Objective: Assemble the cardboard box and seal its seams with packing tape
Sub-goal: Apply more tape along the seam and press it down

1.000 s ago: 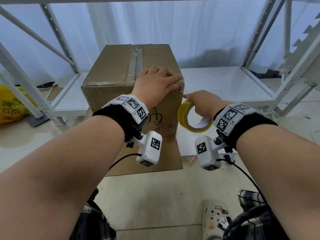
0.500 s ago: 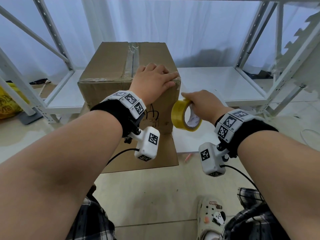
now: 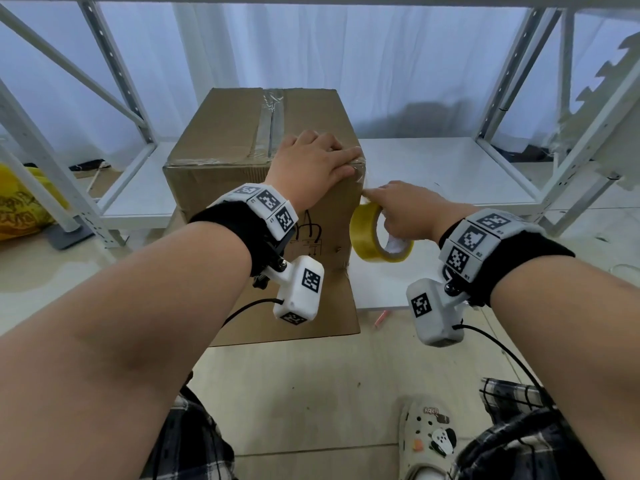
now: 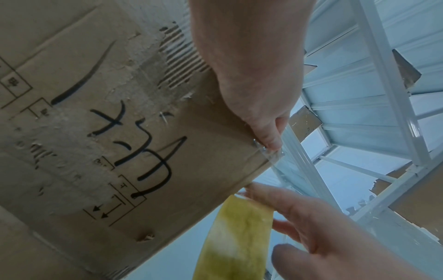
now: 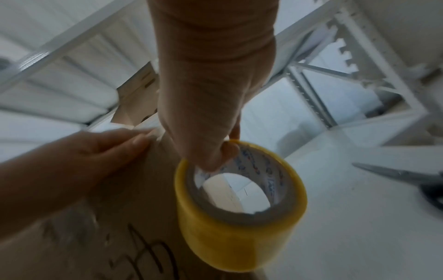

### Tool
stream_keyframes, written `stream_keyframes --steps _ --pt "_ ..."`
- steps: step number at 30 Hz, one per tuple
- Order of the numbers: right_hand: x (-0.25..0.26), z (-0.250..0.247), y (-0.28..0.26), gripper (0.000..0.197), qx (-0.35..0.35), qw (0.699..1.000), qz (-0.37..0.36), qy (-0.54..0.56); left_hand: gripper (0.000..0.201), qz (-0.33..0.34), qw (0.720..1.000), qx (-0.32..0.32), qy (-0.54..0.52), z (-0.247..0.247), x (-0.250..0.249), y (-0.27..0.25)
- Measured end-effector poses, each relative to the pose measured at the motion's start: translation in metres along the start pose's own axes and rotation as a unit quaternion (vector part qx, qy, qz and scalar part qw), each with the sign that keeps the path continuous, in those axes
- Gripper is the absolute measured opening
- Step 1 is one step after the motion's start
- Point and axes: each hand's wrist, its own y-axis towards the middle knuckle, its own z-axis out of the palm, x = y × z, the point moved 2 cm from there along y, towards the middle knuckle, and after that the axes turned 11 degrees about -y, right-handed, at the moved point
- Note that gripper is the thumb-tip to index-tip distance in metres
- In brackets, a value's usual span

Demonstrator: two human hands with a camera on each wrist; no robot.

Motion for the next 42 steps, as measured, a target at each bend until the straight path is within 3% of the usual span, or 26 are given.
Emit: stream_keyframes --steps 2,5,8,13,17,22,26,30,35,40,42 --pt "-0.004 -0.003 -0.002 0.065 0.026 0.992 0.021 0.122 0.043 0.006 1.000 -0.008 0.015 0.000 -0.003 -0.001" --pt "-0.005 -0.011 -0.001 0.066 0.001 0.961 0.046 0.272 0.043 -0.027 0.998 -0.026 0.041 0.009 -0.008 -0.003" --pt "-0.006 -0.011 0.002 0.062 -0.012 0.956 0.054 0.289 0.044 -0.054 0.997 -0.047 0.010 0.017 -0.006 -0.007" --pt "-0.004 -0.010 0.007 0.052 -0.024 0.928 0.063 0.366 0.039 -0.020 0.994 -0.067 -0.088 0.016 0.011 -0.008" --pt "-0.004 0.000 0.016 0.054 0.001 0.949 0.069 0.307 0.035 0.033 0.989 -0.075 -0.120 0.013 0.031 -0.006" --pt "0.003 0.016 0.020 0.049 0.049 0.926 0.060 0.369 0.032 0.087 0.977 -0.061 -0.186 0.008 0.044 0.005" --pt "0.004 0.021 0.020 0.052 0.051 0.914 0.067 0.397 0.040 0.027 0.983 -0.046 -0.176 0.009 0.036 0.006" --pt "0.005 0.022 0.019 0.043 0.011 0.933 0.076 0.352 0.045 -0.042 0.985 -0.050 -0.158 0.020 0.027 0.001" --pt "0.008 0.028 0.029 0.031 -0.012 0.938 0.086 0.336 0.049 -0.023 0.958 -0.106 -0.264 0.018 0.038 0.006" --pt "0.029 0.033 0.034 0.030 0.062 0.950 0.047 0.304 0.049 0.004 0.952 -0.127 -0.278 0.023 0.042 0.010" --pt "0.034 0.033 0.036 0.029 0.055 0.948 0.046 0.309 0.050 0.006 0.948 -0.133 -0.289 0.023 0.045 0.012"
